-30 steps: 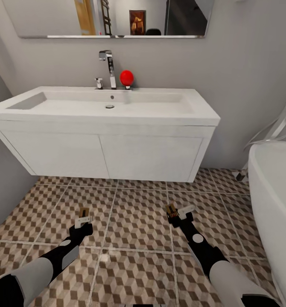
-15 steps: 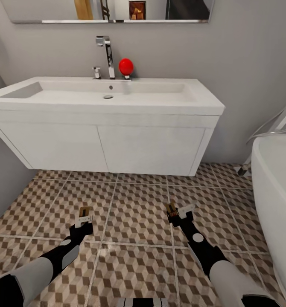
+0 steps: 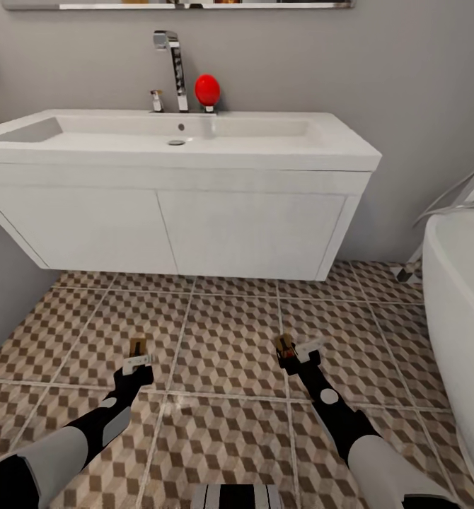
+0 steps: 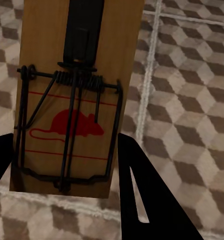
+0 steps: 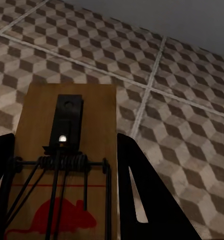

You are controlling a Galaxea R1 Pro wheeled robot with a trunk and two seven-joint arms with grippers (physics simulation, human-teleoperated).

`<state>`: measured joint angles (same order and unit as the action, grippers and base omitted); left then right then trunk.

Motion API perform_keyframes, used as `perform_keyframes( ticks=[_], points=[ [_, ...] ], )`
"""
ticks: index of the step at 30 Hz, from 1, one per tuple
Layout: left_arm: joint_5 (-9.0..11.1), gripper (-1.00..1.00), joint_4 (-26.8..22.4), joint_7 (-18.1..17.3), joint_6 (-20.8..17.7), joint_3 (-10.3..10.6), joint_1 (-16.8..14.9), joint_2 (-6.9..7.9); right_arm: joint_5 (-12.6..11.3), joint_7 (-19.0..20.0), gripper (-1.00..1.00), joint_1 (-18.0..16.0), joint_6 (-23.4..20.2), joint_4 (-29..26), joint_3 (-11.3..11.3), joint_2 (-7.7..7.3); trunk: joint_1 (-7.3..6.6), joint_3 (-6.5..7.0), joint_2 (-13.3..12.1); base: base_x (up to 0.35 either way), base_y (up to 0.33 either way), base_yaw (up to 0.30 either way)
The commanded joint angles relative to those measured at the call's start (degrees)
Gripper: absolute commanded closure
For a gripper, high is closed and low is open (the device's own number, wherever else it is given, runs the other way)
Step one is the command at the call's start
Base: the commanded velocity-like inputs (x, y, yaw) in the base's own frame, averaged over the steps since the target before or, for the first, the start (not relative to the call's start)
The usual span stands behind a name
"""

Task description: Take the four mousetraps from the cabinet in the bathroom and place them on the bathroom floor. Make sure all four end up on the same floor surface, and ensure that at least two of them are either under or directly next to the same bathroom sink.

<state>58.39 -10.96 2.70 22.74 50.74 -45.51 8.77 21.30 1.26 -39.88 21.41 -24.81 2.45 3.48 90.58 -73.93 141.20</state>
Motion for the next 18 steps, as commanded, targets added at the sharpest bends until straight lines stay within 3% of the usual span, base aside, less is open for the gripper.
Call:
perform_keyframes(
  ticks=[1, 5, 18],
  points=[
    [0.1, 1.00, -0.3, 0.5, 0.2, 0.5, 0.0, 0.04, 0.1, 0.3, 1.00, 0.0, 0.2, 0.0, 0.3, 0.04, 0.21, -0.32, 0.4, 0.000, 0.000, 0.000],
    [0.1, 1.00, -0.5, 0.5, 0.2, 0.4, 0.0, 0.02, 0.1, 0.2, 1.00, 0.0, 0.2, 0.0, 0.3, 0.04, 1.09, -1.42, 2.0, 0.000, 0.000, 0.000],
    [0.1, 1.00, -0.6, 0.5, 0.2, 0.4, 0.0, 0.01, 0.1, 0.2, 1.00, 0.0, 0.3, -0.1, 0.3, 0.04, 1.43, -5.52, 2.2, 0.000, 0.000, 0.000]
  ],
)
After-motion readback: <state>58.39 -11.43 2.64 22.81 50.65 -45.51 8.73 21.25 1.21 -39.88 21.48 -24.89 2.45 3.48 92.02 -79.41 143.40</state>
